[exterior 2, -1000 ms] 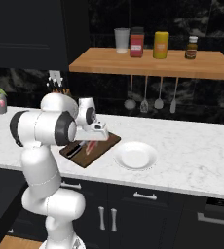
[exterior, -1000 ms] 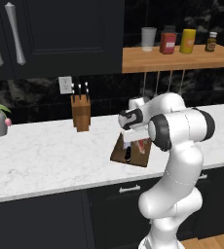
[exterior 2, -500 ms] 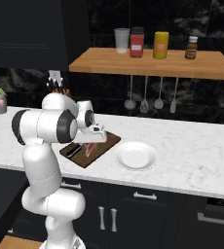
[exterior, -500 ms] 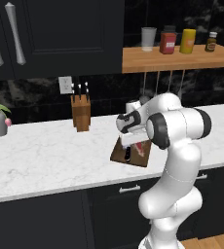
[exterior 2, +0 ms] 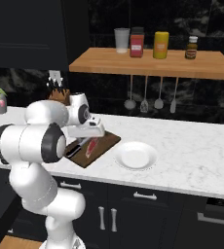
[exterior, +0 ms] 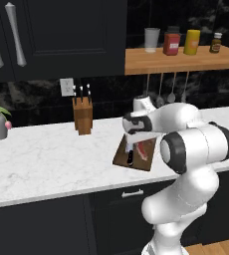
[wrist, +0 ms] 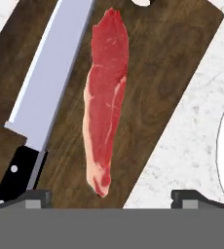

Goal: Pick up the knife from the drawer and place it on the cutting board. Then place the meat from the plate to the cutting board.

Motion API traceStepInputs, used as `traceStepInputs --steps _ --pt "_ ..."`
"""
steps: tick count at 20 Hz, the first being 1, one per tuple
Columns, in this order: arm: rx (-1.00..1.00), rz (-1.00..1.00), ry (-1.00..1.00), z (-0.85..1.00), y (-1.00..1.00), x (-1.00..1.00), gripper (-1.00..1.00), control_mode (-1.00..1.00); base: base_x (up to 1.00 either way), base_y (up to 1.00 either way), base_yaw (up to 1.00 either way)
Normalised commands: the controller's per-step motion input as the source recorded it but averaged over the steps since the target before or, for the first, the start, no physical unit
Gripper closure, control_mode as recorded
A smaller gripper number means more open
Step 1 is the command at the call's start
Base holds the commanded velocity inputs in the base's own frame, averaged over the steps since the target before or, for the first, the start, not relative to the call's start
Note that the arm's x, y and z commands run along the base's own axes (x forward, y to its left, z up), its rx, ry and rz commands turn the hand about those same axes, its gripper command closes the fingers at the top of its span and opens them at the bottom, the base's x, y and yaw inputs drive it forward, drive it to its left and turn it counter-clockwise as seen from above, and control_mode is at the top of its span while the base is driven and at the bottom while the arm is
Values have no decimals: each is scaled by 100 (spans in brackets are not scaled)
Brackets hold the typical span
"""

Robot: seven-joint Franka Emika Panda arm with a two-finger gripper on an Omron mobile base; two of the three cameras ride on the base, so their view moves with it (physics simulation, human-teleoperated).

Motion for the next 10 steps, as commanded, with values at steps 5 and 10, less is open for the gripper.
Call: traceStepInputs --steps 5,10 --pt "0 5 -30 75 -3 -98 -100 -100 0 0 0" --pt "0 3 -23 83 -11 -87 -100 -100 0 0 0"
